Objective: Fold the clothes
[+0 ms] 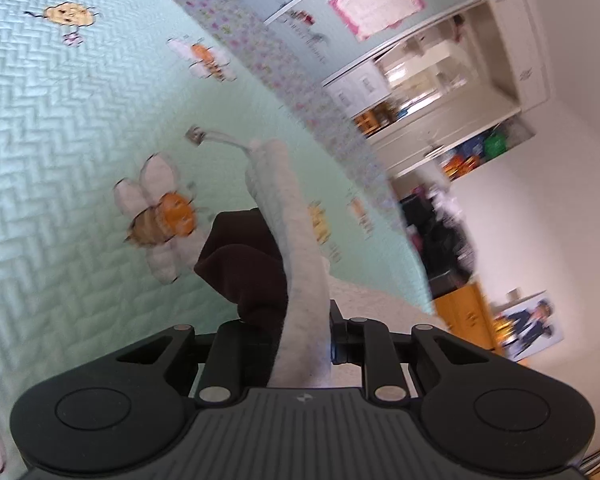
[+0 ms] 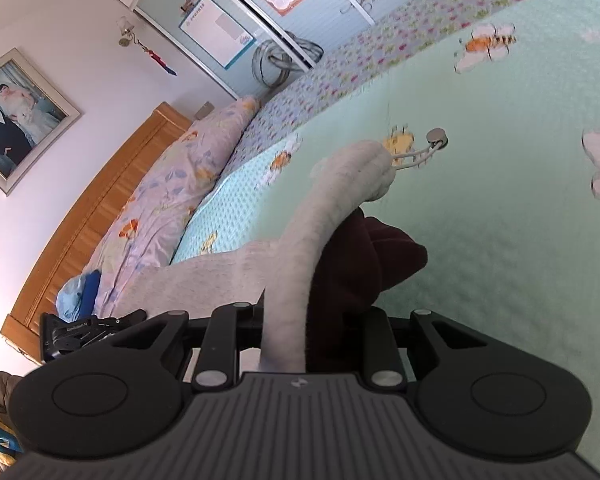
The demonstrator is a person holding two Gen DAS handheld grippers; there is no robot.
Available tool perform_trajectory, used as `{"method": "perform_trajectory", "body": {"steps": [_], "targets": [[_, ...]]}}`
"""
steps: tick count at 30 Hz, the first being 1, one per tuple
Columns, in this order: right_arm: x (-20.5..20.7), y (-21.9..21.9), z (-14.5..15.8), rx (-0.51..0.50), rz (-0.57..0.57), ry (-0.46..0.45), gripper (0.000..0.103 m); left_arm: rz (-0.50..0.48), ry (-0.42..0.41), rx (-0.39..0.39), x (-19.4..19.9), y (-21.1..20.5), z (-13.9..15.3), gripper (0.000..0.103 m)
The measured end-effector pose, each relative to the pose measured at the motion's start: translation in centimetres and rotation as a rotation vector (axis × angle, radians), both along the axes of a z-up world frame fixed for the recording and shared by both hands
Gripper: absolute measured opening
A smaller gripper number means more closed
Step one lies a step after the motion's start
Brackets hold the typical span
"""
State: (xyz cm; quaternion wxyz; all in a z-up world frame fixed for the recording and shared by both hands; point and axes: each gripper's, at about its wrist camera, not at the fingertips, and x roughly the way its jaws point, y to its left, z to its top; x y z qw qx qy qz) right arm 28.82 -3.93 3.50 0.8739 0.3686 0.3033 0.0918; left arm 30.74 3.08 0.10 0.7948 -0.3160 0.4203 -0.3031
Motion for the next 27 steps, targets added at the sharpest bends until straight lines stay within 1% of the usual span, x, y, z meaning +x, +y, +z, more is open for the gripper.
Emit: {"method": "perform_trajectory", "body": {"steps": [2, 4, 6, 8, 9, 10, 12, 13, 14, 16, 17, 18, 19, 20, 21, 22, 23, 24, 25, 26, 27], "targets": [[-0.4, 0.4, -1.5, 0.015, -0.010, 0.034, 0.026, -0.003, 0.023, 0.061, -0.2, -0.1, -1.4, 0.023], [-0.7, 0.5, -3.5, 0.027, -0.033, 0.075, 0.026, 0.024, 0.071, 0.119, 0.0, 0.4, -3.5, 0.024], [-1.1, 0.5, -5.3, 0.032, -0.070, 0.111, 0.026, 0.061, 0.124, 0.147, 0.4, 1.3, -5.6, 0.026], [-1.6, -0.2, -6.7, 0.056, -0.100, 0.134, 0.026, 0.077, 0.148, 0.131, 0.4, 2.3, -6.6, 0.030], [-1.9, -0.5, -7.3, 0.070, -0.114, 0.144, 0.027, 0.085, 0.159, 0.123, 0.4, 2.7, -7.2, 0.030], [-2.1, -0.8, -7.8, 0.082, -0.120, 0.150, 0.027, 0.081, 0.156, 0.123, 0.4, 2.8, -7.3, 0.032], [-2.4, -1.1, -8.7, 0.103, -0.126, 0.156, 0.029, 0.087, 0.151, 0.126, 0.3, 3.6, -7.4, 0.037], [-2.4, -1.3, -9.1, 0.118, -0.130, 0.158, 0.034, 0.097, 0.150, 0.130, 0.2, 4.2, -7.3, 0.047], [-2.4, -1.5, -9.6, 0.135, -0.135, 0.161, 0.042, 0.107, 0.148, 0.134, 0.1, 4.8, -7.2, 0.052], [-2.8, -2.4, -10.6, 0.210, -0.147, 0.167, 0.046, 0.126, 0.146, 0.142, 0.0, 6.1, -7.0, 0.054], [-3.3, -2.9, -10.9, 0.250, -0.153, 0.168, 0.048, 0.136, 0.144, 0.146, -0.1, 6.7, -6.9, 0.062], [-4.0, -3.4, -10.8, 0.268, -0.159, 0.168, 0.051, 0.145, 0.143, 0.150, -0.2, 7.4, -6.8, 0.069], [-5.0, -3.8, -10.5, 0.261, -0.172, 0.164, 0.056, 0.155, 0.141, 0.154, -0.2, 8.0, -6.8, 0.081], [-6.0, -4.3, -10.1, 0.247, -0.188, 0.159, 0.062, 0.165, 0.140, 0.158, -0.3, 8.6, -6.7, 0.084], [-7.2, -4.7, -9.5, 0.225, -0.212, 0.159, 0.064, 0.175, 0.138, 0.162, -0.4, 9.3, -6.6, 0.084], [-8.4, -5.0, -8.8, 0.190, -0.243, 0.163, 0.065, 0.207, 0.130, 0.170, -1.2, 10.5, -5.9, 0.084], [-9.6, -4.9, -7.7, 0.133, -0.273, 0.160, 0.066, 0.229, 0.090, 0.179, -2.3, 11.1, -4.7, 0.084], [-10.7, -4.4, -6.2, 0.056, -0.286, 0.143, 0.066, 0.251, 0.049, 0.188, -3.5, 11.8, -3.5, 0.084], [-11.6, -3.4, -4.7, -0.009, -0.273, 0.112, 0.066, 0.273, 0.008, 0.197, -4.6, 12.4, -2.3, 0.084], [-12.3, -2.3, -3.2, -0.065, -0.250, 0.076, 0.066, 0.256, -0.036, 0.194, -5.9, 11.8, -1.2, 0.084], [-12.9, -1.1, -1.9, -0.090, -0.220, 0.033, 0.066, 0.238, -0.080, 0.191, -7.1, 11.3, 0.0, 0.085]]}}
